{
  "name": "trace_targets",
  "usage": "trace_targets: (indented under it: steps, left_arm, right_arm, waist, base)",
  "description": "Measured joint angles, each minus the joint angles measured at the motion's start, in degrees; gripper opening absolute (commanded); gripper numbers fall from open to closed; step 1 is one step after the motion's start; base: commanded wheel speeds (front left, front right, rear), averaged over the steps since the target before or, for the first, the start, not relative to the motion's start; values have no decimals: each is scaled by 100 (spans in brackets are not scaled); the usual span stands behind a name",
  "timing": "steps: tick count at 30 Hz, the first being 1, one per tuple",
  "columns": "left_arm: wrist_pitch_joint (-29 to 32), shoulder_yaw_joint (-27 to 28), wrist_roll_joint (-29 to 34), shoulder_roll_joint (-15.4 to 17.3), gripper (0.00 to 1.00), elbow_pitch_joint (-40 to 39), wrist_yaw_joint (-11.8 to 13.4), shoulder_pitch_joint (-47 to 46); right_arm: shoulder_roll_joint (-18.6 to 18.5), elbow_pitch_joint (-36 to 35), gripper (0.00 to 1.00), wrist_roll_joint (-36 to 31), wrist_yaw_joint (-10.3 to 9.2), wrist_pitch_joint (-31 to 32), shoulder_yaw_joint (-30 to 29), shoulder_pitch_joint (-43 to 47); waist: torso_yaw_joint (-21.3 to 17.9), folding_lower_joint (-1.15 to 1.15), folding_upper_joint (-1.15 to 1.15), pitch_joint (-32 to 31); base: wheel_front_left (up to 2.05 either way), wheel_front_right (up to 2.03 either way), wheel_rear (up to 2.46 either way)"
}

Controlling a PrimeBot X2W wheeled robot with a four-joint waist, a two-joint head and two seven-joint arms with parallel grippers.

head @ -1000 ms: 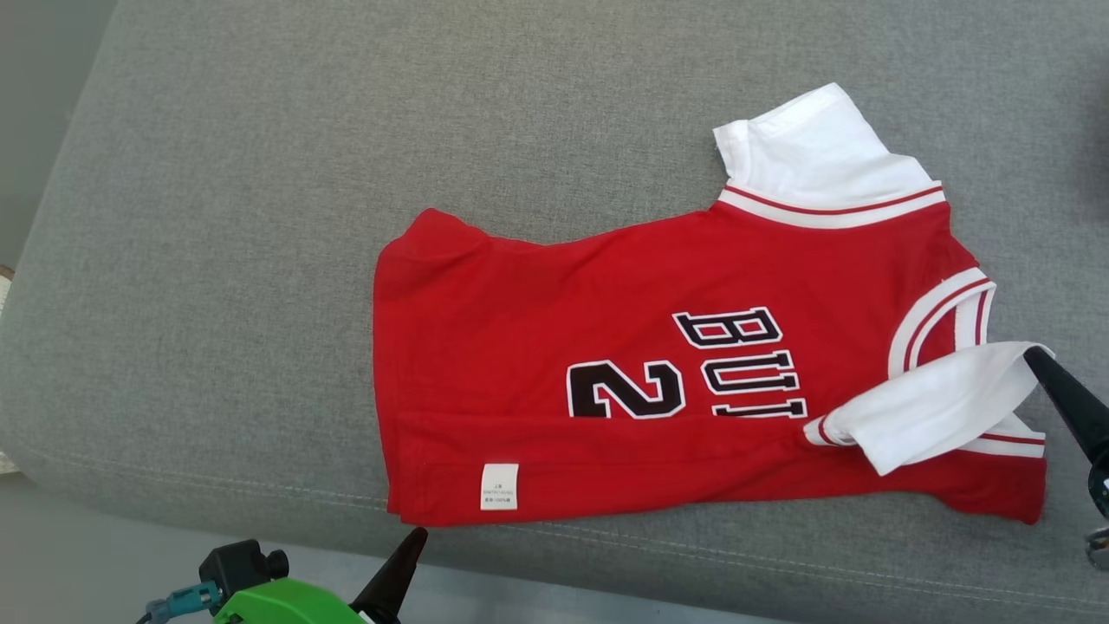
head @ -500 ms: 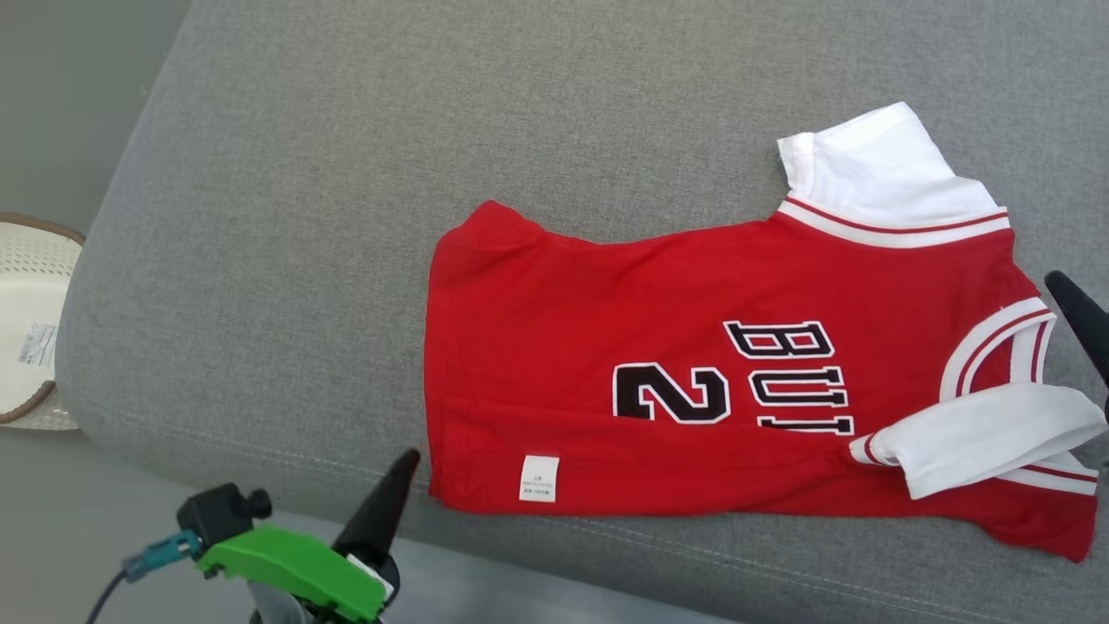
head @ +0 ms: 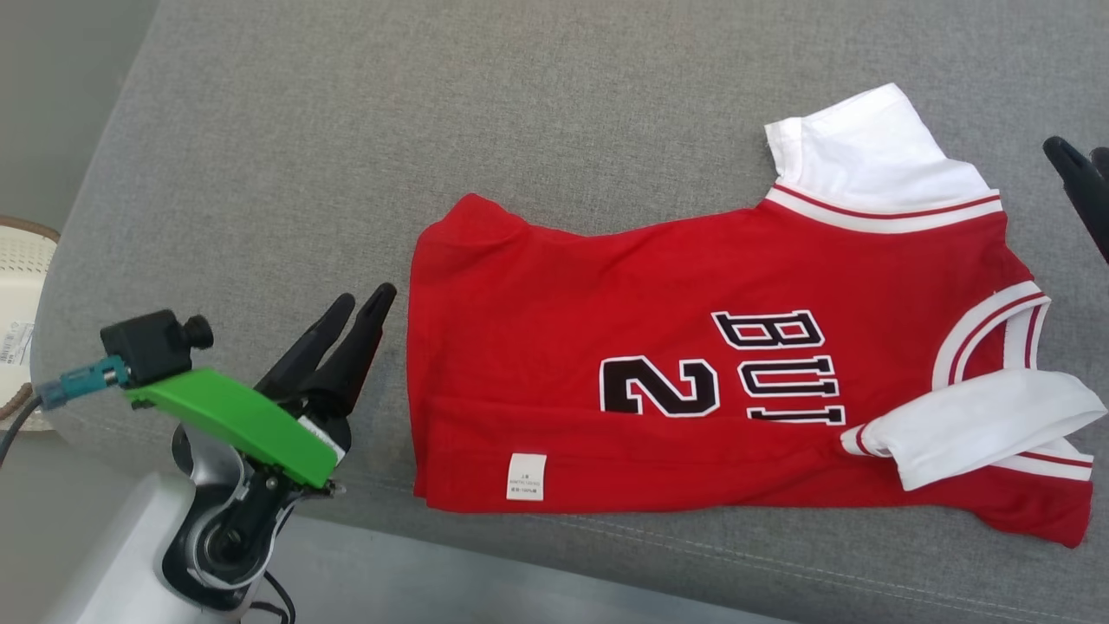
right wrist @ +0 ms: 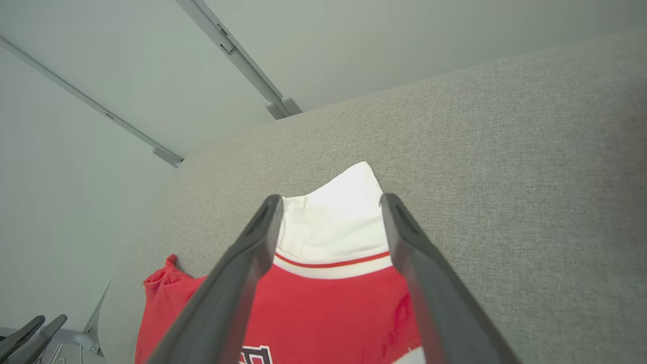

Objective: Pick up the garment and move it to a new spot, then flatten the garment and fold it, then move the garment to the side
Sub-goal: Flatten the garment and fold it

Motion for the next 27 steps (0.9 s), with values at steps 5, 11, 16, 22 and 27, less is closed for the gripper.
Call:
trace_targets:
  steps: [5,11,16,22,27]
  left_arm:
    - [468,-151,-125,-19,100,341,-99,-616]
    - [808,-204,-197,-36,100,824,-162,-1082]
    - [1013,-330,-211,-103,100,1249,-254,-1360]
    - [1157,-379,-297,-258,100,1603,-328,-1652]
    - [1252,-376,-372,-271,100,1863,-385,-1844]
  right_arm:
    - [21,264,100,-301,1,489,67,-656]
    - [201,593,100,-487,1,965,138,-1222]
    - [427,824,100,-745,1,1445,390,-1575]
    - [672,1168,100,-970,0,1873,437,-1950]
    - [907,1348,100,-1115,1,2191,513,-2238]
  waist:
    - [-36,0,0,306]
    - [-59,0,0,645]
    - [-71,0,0,936]
    - [-51,0,0,1128]
    - [-42,1,0,1189]
  base:
    - [0,0,0]
    - [0,0,0]
    - [0,0,0]
    - [0,0,0]
    - [0,0,0]
